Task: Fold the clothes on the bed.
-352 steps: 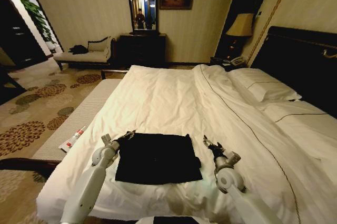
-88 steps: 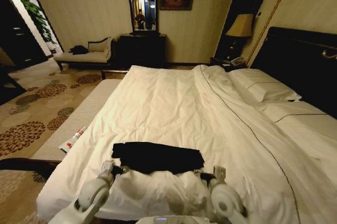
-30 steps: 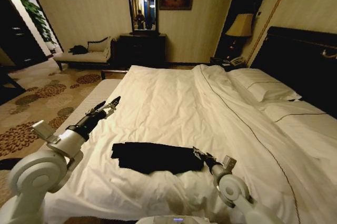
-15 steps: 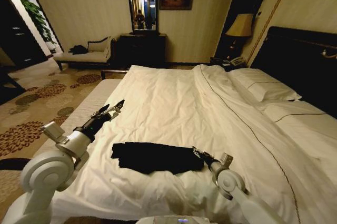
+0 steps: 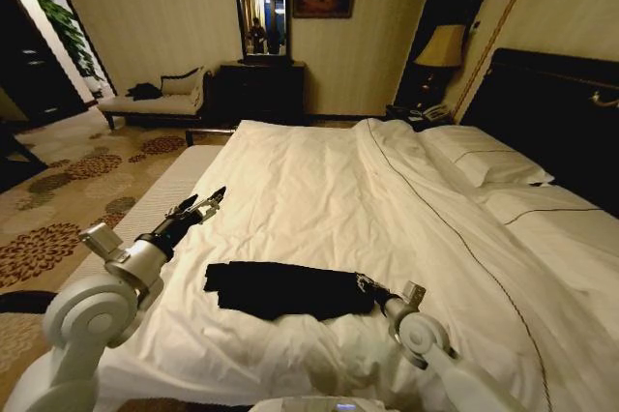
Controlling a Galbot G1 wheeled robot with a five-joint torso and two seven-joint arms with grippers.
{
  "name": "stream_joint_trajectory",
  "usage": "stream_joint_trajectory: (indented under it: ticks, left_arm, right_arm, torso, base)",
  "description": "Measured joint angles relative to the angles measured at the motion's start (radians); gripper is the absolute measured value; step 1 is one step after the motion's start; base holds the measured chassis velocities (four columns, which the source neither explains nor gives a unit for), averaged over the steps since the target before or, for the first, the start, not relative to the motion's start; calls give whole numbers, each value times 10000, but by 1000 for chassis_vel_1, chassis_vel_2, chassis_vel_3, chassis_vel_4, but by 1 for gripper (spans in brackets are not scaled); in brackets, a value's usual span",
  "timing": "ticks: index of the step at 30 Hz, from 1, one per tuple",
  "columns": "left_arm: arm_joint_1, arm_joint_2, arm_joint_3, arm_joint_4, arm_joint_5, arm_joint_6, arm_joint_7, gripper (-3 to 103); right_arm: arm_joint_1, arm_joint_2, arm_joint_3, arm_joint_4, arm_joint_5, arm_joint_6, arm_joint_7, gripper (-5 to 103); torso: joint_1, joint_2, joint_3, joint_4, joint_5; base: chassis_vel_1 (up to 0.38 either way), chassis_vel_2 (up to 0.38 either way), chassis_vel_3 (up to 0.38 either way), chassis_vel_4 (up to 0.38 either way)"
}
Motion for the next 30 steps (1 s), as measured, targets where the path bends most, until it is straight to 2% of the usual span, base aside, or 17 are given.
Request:
stream_joint_trajectory:
  ticks: [1,2,5,17,30]
  left_arm:
    - [-16,0,13,12,11,-2,0,100]
    - [-16,0,13,12,11,-2,0,100]
    - [-53,-3,49,72,55,-6,1,100]
    - [-86,-4,116,277,248,-26,3,100]
    - [-276,-66,452,514,488,-30,16,100]
  right_arm:
    - [-6,-4,-9,8,-4,-2,-3,19]
    - [-6,-4,-9,8,-4,-2,-3,19]
    - [11,-35,-20,36,12,-5,-67,3]
    - [699,-81,-10,-291,385,108,-285,0]
    - [1297,43,35,-801,739,222,-6,0]
  torso:
    - [0,-1,0,0,0]
    - [0,-1,0,0,0]
    - [0,0,0,0,0]
    - [0,-1,1,1,0]
    - [1,-1,1,1,1]
  base:
    - [0,0,0,0]
    - [0,0,0,0]
    - [0,0,0,0]
    - [0,0,0,0]
    - [0,0,0,0]
